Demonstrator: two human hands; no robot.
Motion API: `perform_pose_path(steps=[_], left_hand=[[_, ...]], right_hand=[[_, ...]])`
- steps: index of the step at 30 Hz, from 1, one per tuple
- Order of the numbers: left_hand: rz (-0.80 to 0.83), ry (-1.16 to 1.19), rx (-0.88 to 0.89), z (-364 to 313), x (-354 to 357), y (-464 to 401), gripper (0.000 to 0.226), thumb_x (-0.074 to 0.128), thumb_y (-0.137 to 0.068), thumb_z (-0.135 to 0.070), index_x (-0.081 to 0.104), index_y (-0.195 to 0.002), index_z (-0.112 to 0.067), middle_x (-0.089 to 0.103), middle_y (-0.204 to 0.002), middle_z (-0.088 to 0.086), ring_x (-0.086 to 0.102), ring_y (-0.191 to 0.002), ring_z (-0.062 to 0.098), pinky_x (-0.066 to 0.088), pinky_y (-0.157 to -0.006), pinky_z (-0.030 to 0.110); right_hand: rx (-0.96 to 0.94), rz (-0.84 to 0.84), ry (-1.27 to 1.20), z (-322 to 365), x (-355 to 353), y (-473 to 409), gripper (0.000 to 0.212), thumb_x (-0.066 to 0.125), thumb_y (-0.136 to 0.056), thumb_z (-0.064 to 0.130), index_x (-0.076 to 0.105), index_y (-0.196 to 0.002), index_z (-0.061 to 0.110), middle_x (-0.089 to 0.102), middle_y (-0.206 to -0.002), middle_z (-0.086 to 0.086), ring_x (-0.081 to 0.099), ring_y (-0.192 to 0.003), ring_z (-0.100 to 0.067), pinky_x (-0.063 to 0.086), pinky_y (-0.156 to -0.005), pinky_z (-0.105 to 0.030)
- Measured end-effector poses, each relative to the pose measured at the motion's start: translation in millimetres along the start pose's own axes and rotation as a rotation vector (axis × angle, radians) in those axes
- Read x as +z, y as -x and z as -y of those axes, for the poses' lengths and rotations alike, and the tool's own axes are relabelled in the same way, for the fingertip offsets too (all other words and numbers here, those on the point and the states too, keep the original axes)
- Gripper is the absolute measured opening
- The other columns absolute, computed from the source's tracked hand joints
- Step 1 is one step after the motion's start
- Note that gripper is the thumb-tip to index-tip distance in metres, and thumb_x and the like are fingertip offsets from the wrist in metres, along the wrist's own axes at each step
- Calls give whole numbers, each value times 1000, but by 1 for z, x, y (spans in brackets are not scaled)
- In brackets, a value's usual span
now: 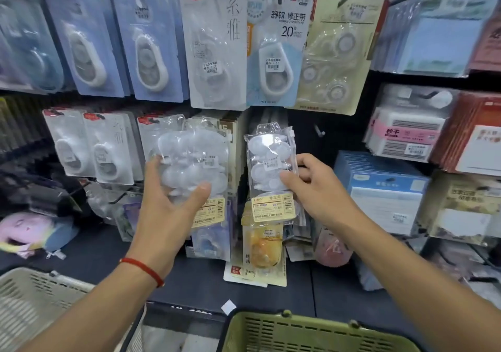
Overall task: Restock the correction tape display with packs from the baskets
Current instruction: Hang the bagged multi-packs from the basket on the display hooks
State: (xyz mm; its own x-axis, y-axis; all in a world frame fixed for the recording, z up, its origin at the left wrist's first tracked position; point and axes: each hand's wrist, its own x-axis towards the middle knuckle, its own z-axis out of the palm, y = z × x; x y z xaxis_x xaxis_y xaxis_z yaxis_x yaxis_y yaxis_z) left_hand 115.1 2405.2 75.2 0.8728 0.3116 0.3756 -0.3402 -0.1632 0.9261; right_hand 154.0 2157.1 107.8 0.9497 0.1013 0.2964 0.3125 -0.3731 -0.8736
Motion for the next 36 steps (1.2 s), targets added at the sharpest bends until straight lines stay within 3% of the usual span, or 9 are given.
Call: perform_pose_path(steps=[7,12,15,18,22,24,26,29,36], left_hand=[[-53,27,-27,-2,5,-1,83,85,-88,-32,32,-149,-50,51,-151,-9,55,-134,15,44,-117,51],[14,141,-82,-3,9,0,86,86,-85,-21,36,-151,-41,60,-147,-2,62,-131,21,47,-114,55],[134,334,-209,-2,19,4,72,85,-78,-17,49,-138,-34,72,-133,8,70,-120,36,59,-94,60],[211,382,-244,-2,31,12,72,88,-69,-19,51,-130,-29,77,-122,10,75,-111,35,64,-80,50],[201,469,-280,-6,37,12,86,87,-71,-23,45,-145,-37,72,-134,6,72,-119,31,59,-96,58],[188,495,-299,-8,36,9,73,78,-86,-21,43,-147,-40,69,-140,4,69,-124,32,53,-103,64],[171,486,-283,-7,33,6,56,70,-96,-16,47,-142,-37,72,-134,4,73,-118,30,60,-93,61],[146,419,-247,-1,30,2,45,67,-99,-15,50,-136,-32,75,-129,6,75,-114,28,63,-89,54],[28,290,-136,4,26,-1,70,75,-94,-29,38,-150,-49,55,-154,1,63,-132,23,49,-111,58]], right_hand=[[37,-7,14,-4,2,-2,13,66,-101,32,66,-111,23,80,-84,3,70,-75,-9,56,-76,-38],[-131,-159,520,-3,1,-1,46,64,-99,46,50,-139,28,56,-124,12,57,-105,-7,49,-89,-32],[-106,1,330,6,12,0,38,65,-94,56,65,-123,32,66,-107,19,63,-92,4,51,-82,-20],[-26,140,215,7,25,3,37,67,-86,68,69,-101,33,71,-95,18,66,-83,10,51,-70,-15],[12,86,111,7,23,4,32,73,-88,57,69,-100,27,75,-99,10,73,-88,-5,64,-78,-39],[27,38,68,8,18,3,25,73,-91,48,68,-104,28,77,-101,8,74,-93,-11,63,-86,-45],[36,3,53,9,13,2,21,71,-93,40,65,-109,28,77,-102,3,74,-94,-18,61,-88,-51],[45,-22,72,9,7,0,18,70,-95,36,62,-108,26,76,-99,-3,74,-91,-26,60,-85,-55],[62,-64,18,7,4,0,17,73,-94,38,64,-103,26,79,-89,-1,76,-85,-28,62,-81,-56]])
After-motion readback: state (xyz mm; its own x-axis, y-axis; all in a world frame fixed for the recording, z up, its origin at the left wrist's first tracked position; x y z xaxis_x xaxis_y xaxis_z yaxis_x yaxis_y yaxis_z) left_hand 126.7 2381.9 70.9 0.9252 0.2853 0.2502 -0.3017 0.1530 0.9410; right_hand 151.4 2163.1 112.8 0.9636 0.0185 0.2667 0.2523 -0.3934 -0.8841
